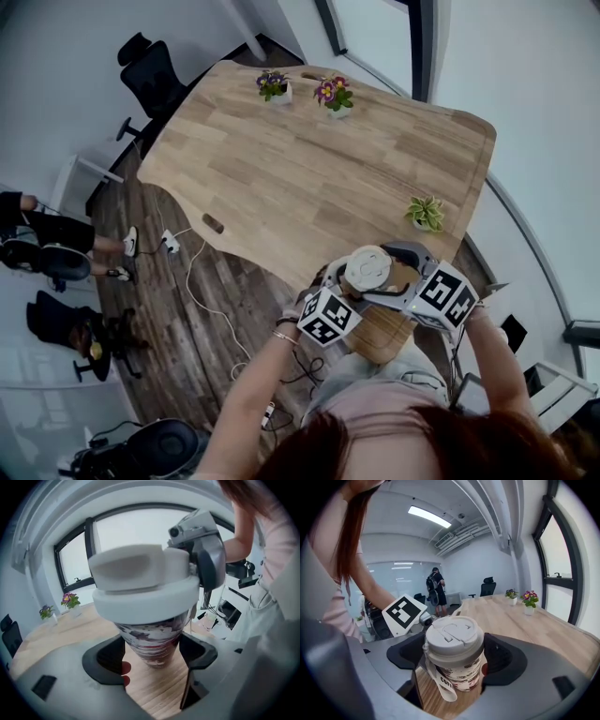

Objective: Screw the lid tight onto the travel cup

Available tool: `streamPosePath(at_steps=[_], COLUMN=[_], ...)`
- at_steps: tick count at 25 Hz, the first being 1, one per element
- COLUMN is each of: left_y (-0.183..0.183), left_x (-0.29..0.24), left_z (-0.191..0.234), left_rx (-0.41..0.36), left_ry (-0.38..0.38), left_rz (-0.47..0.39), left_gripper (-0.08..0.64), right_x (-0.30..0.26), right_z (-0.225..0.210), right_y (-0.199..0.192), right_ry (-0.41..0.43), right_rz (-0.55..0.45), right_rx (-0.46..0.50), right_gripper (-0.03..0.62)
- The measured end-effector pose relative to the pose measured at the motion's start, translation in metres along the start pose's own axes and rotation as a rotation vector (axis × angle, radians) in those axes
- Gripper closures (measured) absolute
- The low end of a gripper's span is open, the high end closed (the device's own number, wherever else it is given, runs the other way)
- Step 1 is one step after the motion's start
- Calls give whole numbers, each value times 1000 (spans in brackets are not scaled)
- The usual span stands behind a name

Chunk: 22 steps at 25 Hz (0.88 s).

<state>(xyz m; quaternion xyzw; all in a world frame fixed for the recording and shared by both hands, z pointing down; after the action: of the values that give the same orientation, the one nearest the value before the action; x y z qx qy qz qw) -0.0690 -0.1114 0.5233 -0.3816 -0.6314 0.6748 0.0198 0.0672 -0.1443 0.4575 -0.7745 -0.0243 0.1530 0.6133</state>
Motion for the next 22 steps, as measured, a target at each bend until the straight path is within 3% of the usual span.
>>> streamPosePath(at_steps=[2,6,8,10,16,19,22], left_y=[1,3,2,0,-6,-4,-2], left_x=[-1,-1,-1,0,9,8,5], left_z=[-2,-11,-14,-13,-6,-6,-10], left_rx=[21,110,132,127,-4,-15,14], left_ry=[51,256,307,280,16,10,95], left_rz=[1,5,-3,-16,-27,-17,-2], left_gripper=[212,212,210,210,210,210,209], right_x=[-1,-6,-8,-6,0,-4,-3], right_z=[3,16,19,18,5,6,13], right_y=[-2,-4,-6,-6,7,7,0], right_ry=[-52,-215,-235,-188,32,52,-24], right_rz=[-29,-96,-104,-92,-5,29,-11], right_rx=[6,-8,-8,-13,-24,30,34], right_gripper=[209,209,209,209,209,209,209])
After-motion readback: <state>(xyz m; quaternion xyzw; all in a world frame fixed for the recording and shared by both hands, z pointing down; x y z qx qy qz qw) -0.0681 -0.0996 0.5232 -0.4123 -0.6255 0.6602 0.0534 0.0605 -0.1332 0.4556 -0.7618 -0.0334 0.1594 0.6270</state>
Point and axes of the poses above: the fingertips, and each gripper's own axes: x backward along the fingers, z to its left, y out of its top, the point moved 10 cm from there along x, backward along the fingers, and after that the axes turned 12 degrees about -z, right-handed, at the moved point
